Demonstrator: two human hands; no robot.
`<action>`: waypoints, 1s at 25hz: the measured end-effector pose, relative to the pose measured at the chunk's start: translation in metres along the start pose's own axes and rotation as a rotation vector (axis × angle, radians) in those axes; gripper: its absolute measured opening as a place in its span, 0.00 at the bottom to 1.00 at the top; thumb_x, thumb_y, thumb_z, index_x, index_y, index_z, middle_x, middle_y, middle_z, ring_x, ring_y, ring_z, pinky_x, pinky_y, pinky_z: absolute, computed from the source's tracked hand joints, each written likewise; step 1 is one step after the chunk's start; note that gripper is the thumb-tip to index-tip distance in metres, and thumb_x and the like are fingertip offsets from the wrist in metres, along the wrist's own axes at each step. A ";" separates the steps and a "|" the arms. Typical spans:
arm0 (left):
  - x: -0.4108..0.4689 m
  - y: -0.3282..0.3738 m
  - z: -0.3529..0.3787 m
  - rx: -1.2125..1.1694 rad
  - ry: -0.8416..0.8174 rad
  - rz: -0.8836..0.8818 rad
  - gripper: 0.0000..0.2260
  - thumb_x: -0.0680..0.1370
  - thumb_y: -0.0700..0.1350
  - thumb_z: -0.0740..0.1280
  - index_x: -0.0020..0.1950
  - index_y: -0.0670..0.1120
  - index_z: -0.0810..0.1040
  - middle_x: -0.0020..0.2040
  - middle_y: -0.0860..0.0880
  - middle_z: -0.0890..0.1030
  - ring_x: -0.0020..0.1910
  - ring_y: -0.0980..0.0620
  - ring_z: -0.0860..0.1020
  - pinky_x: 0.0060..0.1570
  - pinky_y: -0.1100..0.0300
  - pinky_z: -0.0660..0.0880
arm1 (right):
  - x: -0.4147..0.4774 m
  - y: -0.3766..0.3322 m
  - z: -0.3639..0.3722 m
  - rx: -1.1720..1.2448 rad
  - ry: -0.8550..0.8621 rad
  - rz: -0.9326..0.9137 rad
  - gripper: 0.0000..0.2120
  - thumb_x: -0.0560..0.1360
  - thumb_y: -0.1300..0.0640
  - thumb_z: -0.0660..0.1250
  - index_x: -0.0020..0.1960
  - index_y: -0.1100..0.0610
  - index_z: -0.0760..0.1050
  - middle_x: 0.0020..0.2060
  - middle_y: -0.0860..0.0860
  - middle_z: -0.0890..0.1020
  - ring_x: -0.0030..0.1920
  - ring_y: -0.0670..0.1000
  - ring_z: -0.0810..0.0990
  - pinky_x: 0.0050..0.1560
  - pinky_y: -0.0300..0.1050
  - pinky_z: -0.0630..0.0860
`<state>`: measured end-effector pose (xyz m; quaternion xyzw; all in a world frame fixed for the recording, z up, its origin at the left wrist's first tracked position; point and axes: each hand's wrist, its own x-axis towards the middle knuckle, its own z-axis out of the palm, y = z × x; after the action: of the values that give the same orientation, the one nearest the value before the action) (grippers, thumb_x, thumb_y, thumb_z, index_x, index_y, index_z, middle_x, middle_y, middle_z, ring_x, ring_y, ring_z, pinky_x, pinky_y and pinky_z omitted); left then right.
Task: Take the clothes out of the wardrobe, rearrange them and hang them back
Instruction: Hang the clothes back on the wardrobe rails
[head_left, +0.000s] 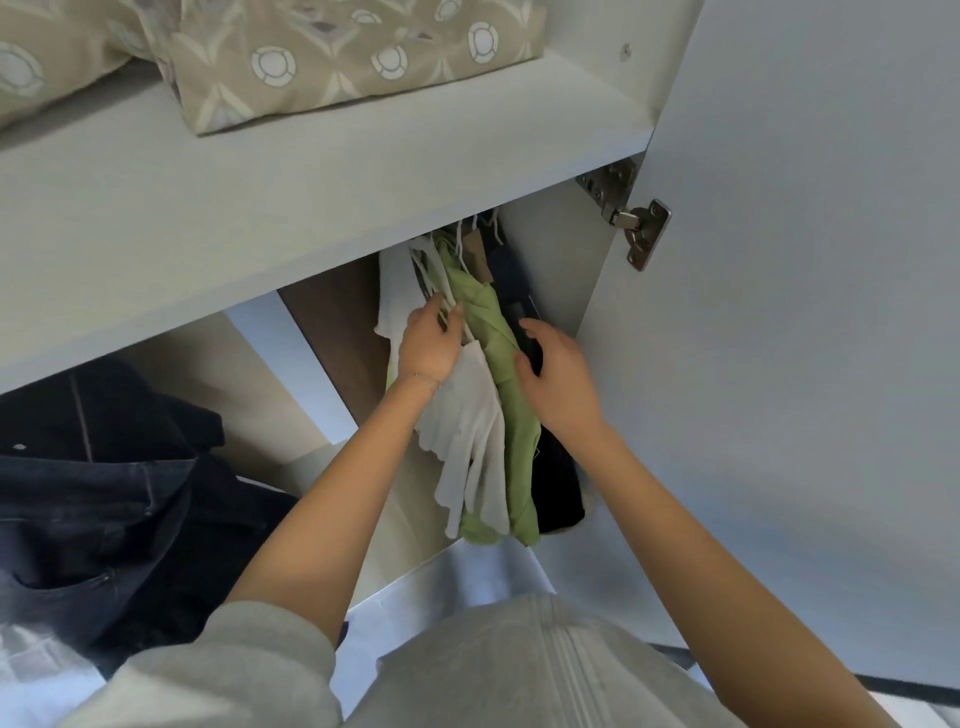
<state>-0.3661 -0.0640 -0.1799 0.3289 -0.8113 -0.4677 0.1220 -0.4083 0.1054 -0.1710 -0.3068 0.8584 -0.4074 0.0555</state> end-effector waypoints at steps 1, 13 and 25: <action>-0.010 -0.002 -0.003 0.072 0.050 0.049 0.21 0.83 0.52 0.56 0.74 0.46 0.66 0.70 0.43 0.69 0.67 0.46 0.70 0.69 0.49 0.66 | -0.007 -0.001 0.000 -0.022 0.006 0.003 0.21 0.80 0.59 0.62 0.72 0.59 0.68 0.66 0.55 0.75 0.66 0.55 0.71 0.64 0.41 0.65; -0.150 -0.026 0.034 0.374 -0.286 0.761 0.23 0.80 0.48 0.62 0.75 0.45 0.65 0.75 0.45 0.66 0.73 0.45 0.64 0.70 0.50 0.62 | -0.208 -0.007 -0.026 -0.234 0.403 0.502 0.24 0.78 0.58 0.65 0.73 0.58 0.67 0.68 0.55 0.73 0.68 0.58 0.69 0.69 0.50 0.65; -0.406 0.003 0.152 0.230 -0.847 1.221 0.23 0.79 0.46 0.64 0.73 0.43 0.68 0.71 0.45 0.71 0.70 0.44 0.69 0.69 0.50 0.63 | -0.530 -0.025 -0.082 -0.294 0.919 1.069 0.24 0.79 0.58 0.64 0.73 0.57 0.66 0.68 0.54 0.73 0.69 0.57 0.67 0.68 0.48 0.64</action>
<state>-0.1379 0.3031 -0.2133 -0.3771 -0.8707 -0.3156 0.0019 0.0024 0.4519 -0.1805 0.3533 0.8738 -0.2926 -0.1614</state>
